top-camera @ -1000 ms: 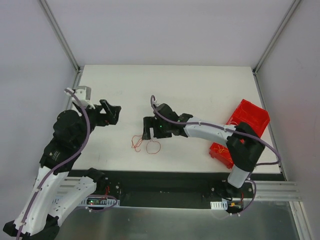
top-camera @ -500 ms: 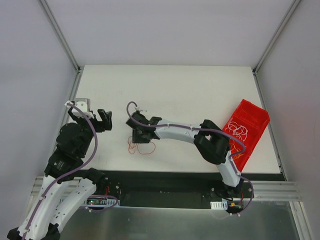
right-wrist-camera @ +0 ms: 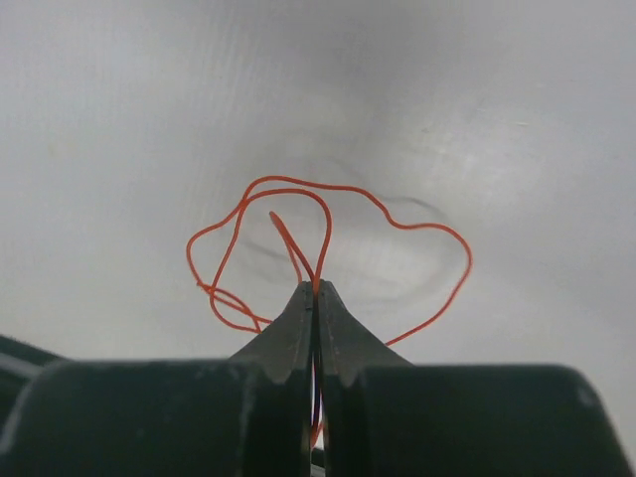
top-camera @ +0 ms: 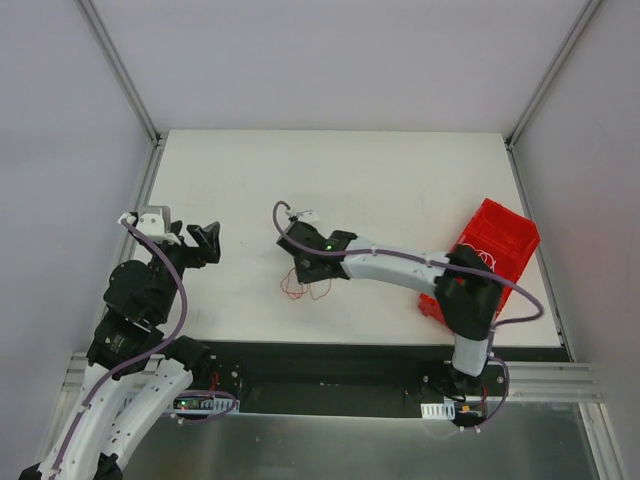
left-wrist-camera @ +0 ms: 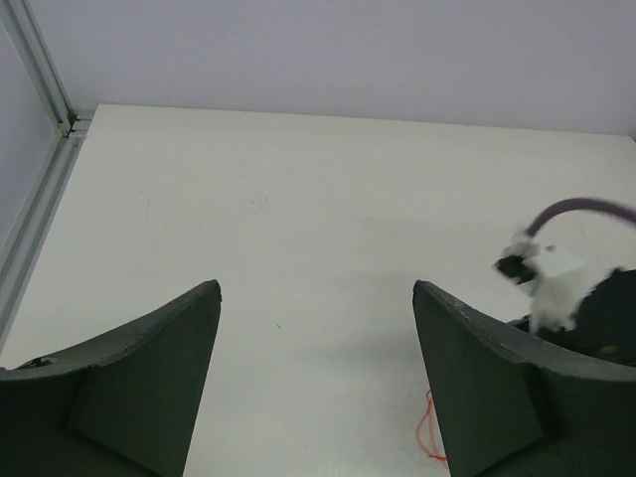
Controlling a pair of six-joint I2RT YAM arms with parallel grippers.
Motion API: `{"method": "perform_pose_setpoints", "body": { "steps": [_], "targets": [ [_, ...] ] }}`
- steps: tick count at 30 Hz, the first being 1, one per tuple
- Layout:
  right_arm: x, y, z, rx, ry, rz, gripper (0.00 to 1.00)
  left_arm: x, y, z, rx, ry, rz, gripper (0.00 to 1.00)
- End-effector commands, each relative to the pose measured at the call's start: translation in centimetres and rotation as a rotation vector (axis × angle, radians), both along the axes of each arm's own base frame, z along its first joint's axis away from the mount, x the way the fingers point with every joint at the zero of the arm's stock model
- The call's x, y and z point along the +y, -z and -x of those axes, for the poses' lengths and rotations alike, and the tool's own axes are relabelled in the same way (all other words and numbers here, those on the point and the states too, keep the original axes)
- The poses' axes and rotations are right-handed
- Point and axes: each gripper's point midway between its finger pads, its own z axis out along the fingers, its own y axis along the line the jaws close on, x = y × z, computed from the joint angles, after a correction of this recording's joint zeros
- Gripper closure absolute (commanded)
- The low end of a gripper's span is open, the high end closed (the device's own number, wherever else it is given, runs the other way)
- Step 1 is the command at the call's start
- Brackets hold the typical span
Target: Untangle the cables
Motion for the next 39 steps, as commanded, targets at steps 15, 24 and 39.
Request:
{"method": "perform_pose_setpoints", "body": {
  "steps": [15,24,39],
  "targets": [
    [-39.5,-22.6,-5.7,-0.514,0.624,0.215,0.99,-3.1,-0.6,-0.2,-0.004,0.151,0.003,0.11],
    [-46.2,-19.2,-10.8,-0.399,0.835,0.146,0.99,-4.2,-0.7,0.4,-0.016,0.209,-0.01,0.06],
    [-51.6,-10.1,-15.2,-0.126,0.887,0.21,0.99,-4.7,-0.8,0.7,-0.02,0.232,-0.018,0.05]
  ]
}}
